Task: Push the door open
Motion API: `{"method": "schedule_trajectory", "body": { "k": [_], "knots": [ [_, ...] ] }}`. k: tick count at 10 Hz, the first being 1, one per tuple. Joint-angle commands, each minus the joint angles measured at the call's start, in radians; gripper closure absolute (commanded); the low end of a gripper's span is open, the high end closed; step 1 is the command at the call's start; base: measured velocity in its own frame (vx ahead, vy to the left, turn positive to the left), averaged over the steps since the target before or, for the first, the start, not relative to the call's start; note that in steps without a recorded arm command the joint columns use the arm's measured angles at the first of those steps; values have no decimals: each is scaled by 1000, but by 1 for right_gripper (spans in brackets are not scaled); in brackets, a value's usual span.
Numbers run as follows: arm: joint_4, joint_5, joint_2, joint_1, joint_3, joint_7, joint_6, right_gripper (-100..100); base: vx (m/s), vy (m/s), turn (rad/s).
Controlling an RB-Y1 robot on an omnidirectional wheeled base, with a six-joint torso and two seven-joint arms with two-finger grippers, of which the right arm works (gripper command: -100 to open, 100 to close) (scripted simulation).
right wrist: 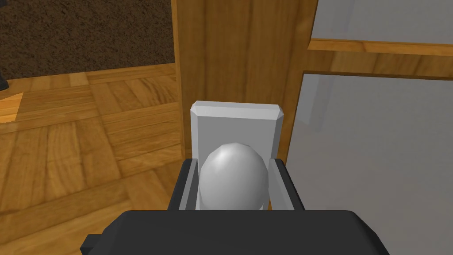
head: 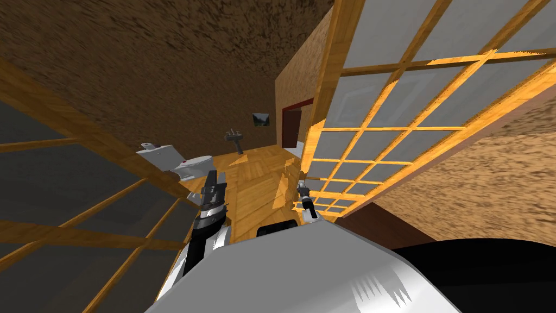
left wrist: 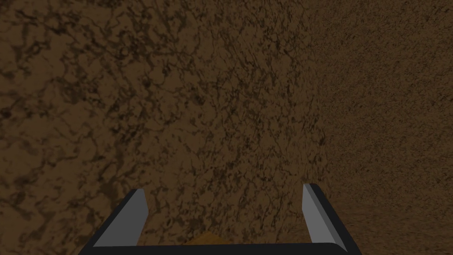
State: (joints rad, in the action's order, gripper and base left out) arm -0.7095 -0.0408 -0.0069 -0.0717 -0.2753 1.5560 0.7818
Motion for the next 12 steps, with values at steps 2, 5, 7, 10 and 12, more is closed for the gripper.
{"method": "schedule_trajectory", "body": {
  "k": [2,5,7,10,12],
  "knots": [
    [-8,18,-23,2,-30,-5,10,100,177,27,-37],
    [-8,36,-22,2,-59,-15,12,100,209,49,-60],
    [-8,51,-7,3,-84,-24,13,100,239,56,-79],
    [-4,58,9,4,-94,-28,12,100,170,8,-50],
    [-5,71,-15,3,-118,-35,15,100,163,20,-28]
  ]
}}
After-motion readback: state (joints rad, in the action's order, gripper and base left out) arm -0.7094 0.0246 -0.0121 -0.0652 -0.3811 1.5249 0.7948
